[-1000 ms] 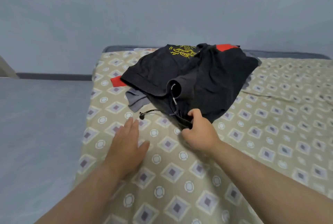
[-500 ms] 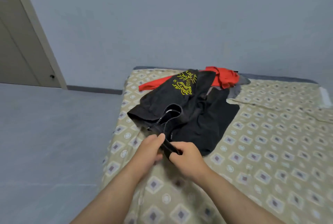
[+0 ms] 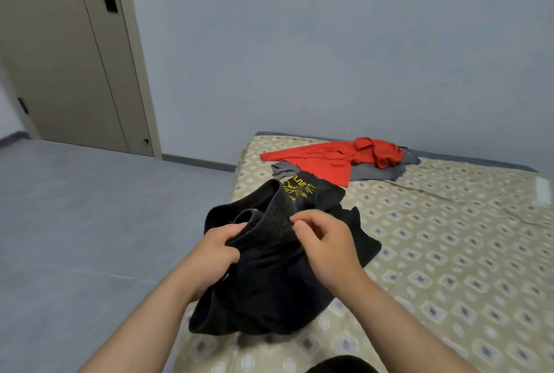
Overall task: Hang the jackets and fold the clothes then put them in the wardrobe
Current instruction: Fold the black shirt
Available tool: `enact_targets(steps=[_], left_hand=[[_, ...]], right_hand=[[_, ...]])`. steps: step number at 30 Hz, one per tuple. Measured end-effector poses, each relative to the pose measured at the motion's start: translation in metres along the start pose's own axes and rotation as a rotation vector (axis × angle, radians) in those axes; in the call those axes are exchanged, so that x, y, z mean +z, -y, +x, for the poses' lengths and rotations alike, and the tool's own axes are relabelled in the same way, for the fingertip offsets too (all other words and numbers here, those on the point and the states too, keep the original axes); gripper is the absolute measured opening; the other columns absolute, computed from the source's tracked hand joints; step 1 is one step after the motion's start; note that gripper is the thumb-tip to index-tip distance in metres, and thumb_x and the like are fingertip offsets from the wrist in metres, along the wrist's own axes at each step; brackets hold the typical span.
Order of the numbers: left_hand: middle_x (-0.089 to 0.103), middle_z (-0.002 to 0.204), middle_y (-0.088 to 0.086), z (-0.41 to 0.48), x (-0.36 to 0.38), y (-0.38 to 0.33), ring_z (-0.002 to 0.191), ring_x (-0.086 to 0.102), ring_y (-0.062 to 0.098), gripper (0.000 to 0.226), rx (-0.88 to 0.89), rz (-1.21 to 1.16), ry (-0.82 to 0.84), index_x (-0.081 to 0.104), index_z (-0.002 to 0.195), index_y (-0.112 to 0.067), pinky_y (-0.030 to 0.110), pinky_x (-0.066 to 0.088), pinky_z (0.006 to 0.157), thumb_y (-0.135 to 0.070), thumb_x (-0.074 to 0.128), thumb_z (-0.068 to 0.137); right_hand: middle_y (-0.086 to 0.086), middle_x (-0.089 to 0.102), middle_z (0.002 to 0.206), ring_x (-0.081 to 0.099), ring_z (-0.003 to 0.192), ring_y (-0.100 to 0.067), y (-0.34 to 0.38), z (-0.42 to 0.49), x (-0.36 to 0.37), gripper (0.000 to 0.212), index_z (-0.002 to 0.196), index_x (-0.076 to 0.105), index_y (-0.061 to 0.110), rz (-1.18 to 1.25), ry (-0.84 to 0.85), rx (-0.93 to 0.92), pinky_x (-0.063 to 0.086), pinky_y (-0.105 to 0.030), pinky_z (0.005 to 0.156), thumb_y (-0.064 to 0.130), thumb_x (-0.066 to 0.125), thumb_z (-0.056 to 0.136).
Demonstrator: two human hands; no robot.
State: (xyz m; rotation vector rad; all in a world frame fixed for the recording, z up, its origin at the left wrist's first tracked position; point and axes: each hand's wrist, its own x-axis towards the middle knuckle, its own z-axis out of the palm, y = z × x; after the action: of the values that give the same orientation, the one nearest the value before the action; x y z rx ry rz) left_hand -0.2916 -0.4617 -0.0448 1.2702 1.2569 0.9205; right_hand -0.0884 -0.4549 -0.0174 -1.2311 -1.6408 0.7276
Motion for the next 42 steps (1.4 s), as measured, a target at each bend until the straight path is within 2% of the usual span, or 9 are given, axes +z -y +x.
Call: enact_targets(steps=[4,10,12,15,19,26,34,37,42], left_hand=[[0.077,0.089,-0.002,-0.033,-0.011,-0.026,0.088,0.074,0.013,0.071,0.136,0.259,0.135,0.08,0.089,-0.029,0.022,0.055,0.072,0.022,0.036,0.065],[0.064,0.065,-0.017,-0.063,-0.009,-0.041,0.068,0.063,-0.001,0.062,0.256,0.465,0.149,0.07,0.065,-0.033,0.021,0.051,0.067,0.017,0.034,0.062],[0.066,0.068,-0.014,-0.07,-0.008,-0.042,0.071,0.064,0.002,0.06,0.264,0.492,0.144,0.071,0.068,-0.03,0.023,0.051,0.069,0.018,0.035,0.064],[0.066,0.071,-0.011,-0.081,-0.006,-0.039,0.071,0.065,0.006,0.055,0.235,0.499,0.135,0.075,0.076,-0.023,0.021,0.052,0.065,0.016,0.037,0.068],[0.065,0.071,-0.008,-0.09,-0.011,-0.037,0.074,0.066,0.008,0.049,0.25,0.54,0.052,0.07,0.069,-0.025,0.032,0.055,0.069,0.012,0.038,0.066],[0.057,0.077,-0.013,-0.081,-0.04,-0.022,0.076,0.057,0.014,0.034,0.213,1.063,-0.234,0.05,0.085,-0.041,0.027,0.037,0.055,-0.01,0.041,0.077],[0.054,0.075,-0.004,-0.067,0.004,0.072,0.077,0.055,0.024,0.021,-0.053,1.217,-0.173,0.05,0.082,-0.023,0.034,0.032,0.056,-0.006,0.038,0.077],[0.061,0.086,-0.005,-0.076,0.007,0.116,0.084,0.058,0.022,0.031,-0.125,1.137,-0.176,0.058,0.09,-0.024,0.033,0.043,0.066,-0.005,0.039,0.074],[0.063,0.118,-0.01,-0.076,-0.003,0.134,0.11,0.059,0.02,0.047,-0.224,0.823,-0.252,0.064,0.116,-0.036,0.03,0.048,0.091,-0.016,0.047,0.076]], right_hand=[[0.017,0.069,0.095,0.062,0.087,0.0,0.059,0.052,-0.012,0.02,0.095,0.073,0.027,-0.074,0.076,-0.077,0.044,-0.011,0.078,0.012,0.06,0.094],[-0.002,0.056,0.137,0.057,0.116,-0.019,0.079,0.067,0.031,0.041,0.139,0.055,0.017,-0.275,0.851,0.424,0.045,-0.027,0.085,0.034,0.051,0.102],[-0.006,0.061,0.131,0.061,0.108,-0.019,0.064,0.055,0.046,0.045,0.135,0.055,0.01,-0.292,1.003,0.672,0.049,-0.029,0.078,0.041,0.05,0.102],[-0.01,0.067,0.087,0.064,0.077,-0.021,0.045,0.04,0.049,0.013,0.093,0.061,0.004,-0.227,1.132,0.821,0.052,-0.026,0.066,0.012,0.067,0.086],[-0.003,0.06,0.069,0.057,0.055,-0.011,0.029,0.034,0.037,0.027,0.071,0.064,0.011,-0.312,0.906,0.705,0.048,-0.019,0.046,0.001,0.051,0.092],[-0.007,0.051,0.067,0.052,0.055,-0.023,-0.009,0.008,-0.009,0.01,0.073,0.047,0.015,0.016,0.036,0.574,0.048,-0.025,0.043,0.008,0.052,0.079],[-0.01,0.048,0.056,0.041,0.041,-0.021,-0.073,-0.075,-0.002,0.004,0.071,0.048,0.01,-0.264,0.39,0.781,0.038,-0.027,0.047,0.006,0.048,0.072],[-0.01,0.069,0.084,0.062,0.065,-0.028,-0.086,-0.073,-0.001,0.019,0.087,0.06,0.009,-0.548,0.397,0.709,0.051,-0.031,0.061,0.024,0.051,0.08],[-0.009,0.053,0.119,0.055,0.11,-0.031,-0.111,-0.069,0.013,0.035,0.119,0.053,0.015,-0.746,0.485,0.43,0.046,-0.032,0.087,0.023,0.052,0.086]])
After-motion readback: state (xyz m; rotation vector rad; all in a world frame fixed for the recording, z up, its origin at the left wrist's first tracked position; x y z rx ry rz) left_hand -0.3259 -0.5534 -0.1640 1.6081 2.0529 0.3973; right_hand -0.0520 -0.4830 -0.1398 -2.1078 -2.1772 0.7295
